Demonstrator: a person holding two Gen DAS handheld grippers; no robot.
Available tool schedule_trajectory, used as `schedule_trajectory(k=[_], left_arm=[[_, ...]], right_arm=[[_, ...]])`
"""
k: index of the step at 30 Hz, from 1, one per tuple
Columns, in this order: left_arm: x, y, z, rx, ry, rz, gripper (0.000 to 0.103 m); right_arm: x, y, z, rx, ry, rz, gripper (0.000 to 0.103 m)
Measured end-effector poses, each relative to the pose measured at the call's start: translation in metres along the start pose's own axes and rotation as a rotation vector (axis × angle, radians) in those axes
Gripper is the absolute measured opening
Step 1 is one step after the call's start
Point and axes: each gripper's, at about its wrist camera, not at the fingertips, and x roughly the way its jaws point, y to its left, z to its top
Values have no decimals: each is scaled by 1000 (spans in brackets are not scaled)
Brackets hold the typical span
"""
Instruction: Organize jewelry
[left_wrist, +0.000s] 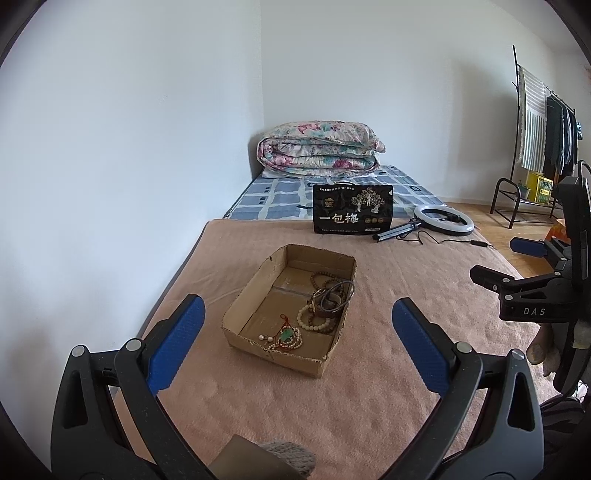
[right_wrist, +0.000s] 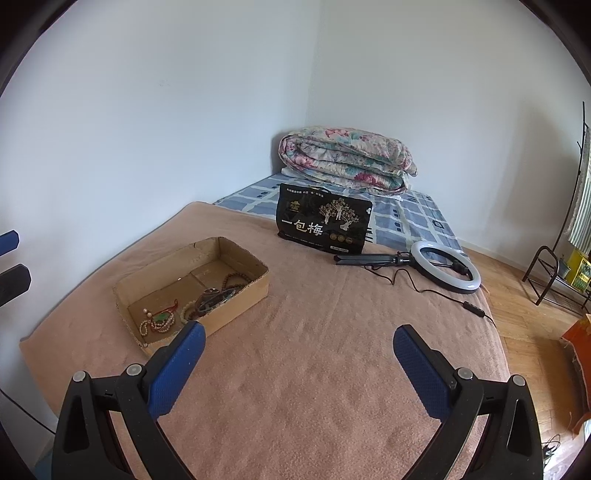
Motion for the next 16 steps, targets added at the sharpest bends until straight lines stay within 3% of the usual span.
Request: schedule_trajectory(k=[16], left_arm=[[0,4,-3,9,-17,31,103]], right_arm=[[6,-11,-6,9,20,-17,103]])
